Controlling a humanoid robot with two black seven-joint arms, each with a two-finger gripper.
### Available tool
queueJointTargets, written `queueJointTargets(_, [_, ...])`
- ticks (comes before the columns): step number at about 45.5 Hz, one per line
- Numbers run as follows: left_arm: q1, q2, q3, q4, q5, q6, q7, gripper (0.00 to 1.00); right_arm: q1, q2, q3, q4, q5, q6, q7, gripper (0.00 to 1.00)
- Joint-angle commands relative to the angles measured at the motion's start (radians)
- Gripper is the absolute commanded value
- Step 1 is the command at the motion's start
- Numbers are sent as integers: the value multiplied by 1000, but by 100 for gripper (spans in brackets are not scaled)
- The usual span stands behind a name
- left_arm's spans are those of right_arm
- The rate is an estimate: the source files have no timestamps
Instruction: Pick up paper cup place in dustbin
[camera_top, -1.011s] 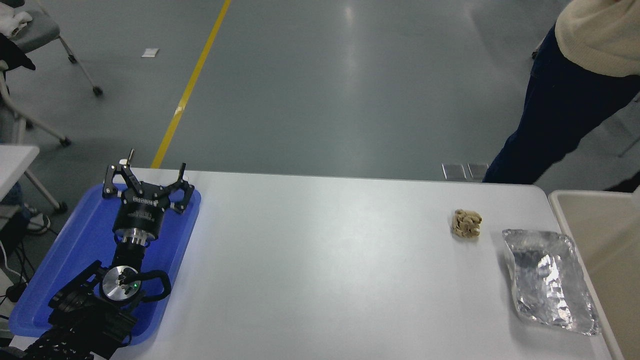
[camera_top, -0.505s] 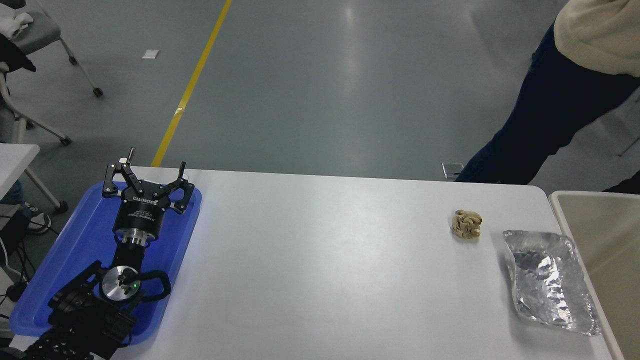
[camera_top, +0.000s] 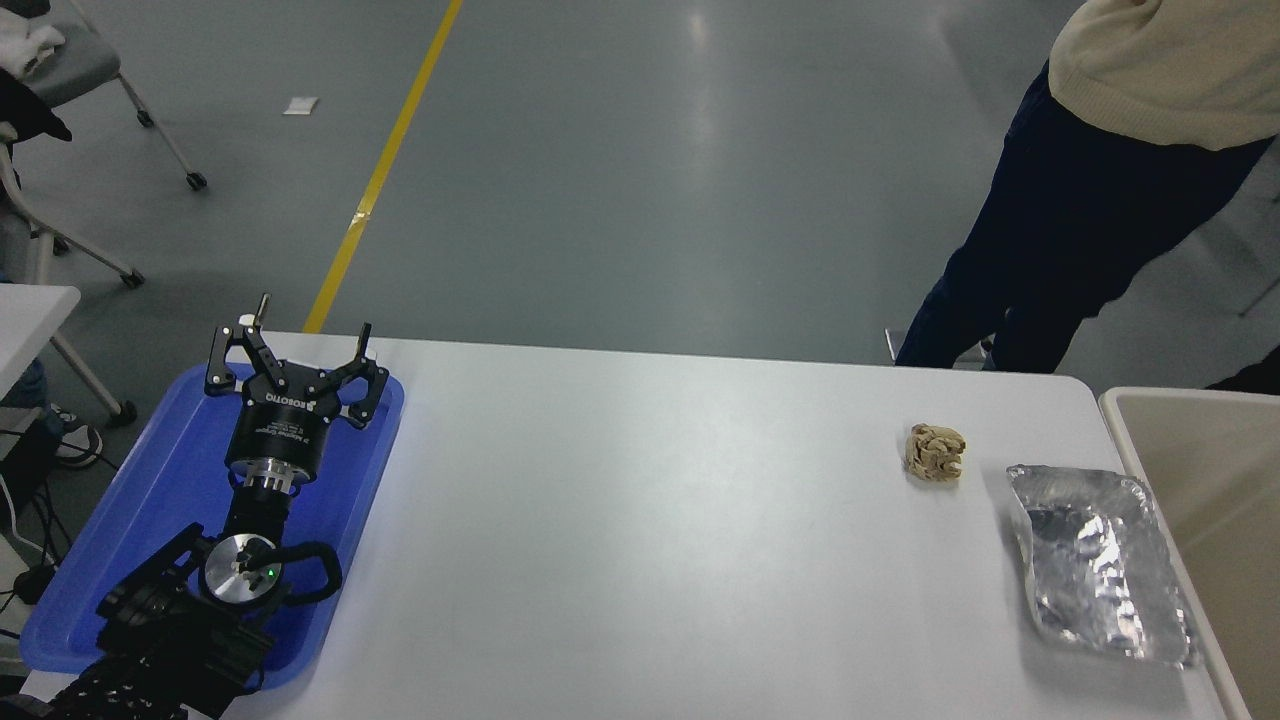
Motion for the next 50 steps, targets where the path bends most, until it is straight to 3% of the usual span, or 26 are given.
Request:
queueJointTargets(1, [0,0,0,1,0,0,-1,100,-90,69,58,-14,43,-70,-1,0])
queueJointTargets(10, [0,0,0,1,0,0,-1,100,-90,80,61,-10,43,-76,1,0])
queueJointTargets(12, [0,0,0,1,0,0,-1,100,-90,78,65,-7,43,-79,1,19])
queueJointTargets(15, [0,0,0,1,0,0,-1,100,-87,77,96,-6,43,-82,2,78])
queueJointTargets(17, [0,0,0,1,0,0,-1,100,-85,71,131,-3,43,-78,4,100])
queueJointTargets(38, [0,0,0,1,0,0,0,100,56,-46,157,198,31,-58,8,100])
queueJointTargets(44, [0,0,0,1,0,0,0,100,217,-201,130,437,-12,-53,5,100])
queueJointTargets(50, [0,0,0,1,0,0,0,100,403,-337,90,727,-150,-52,-4,100])
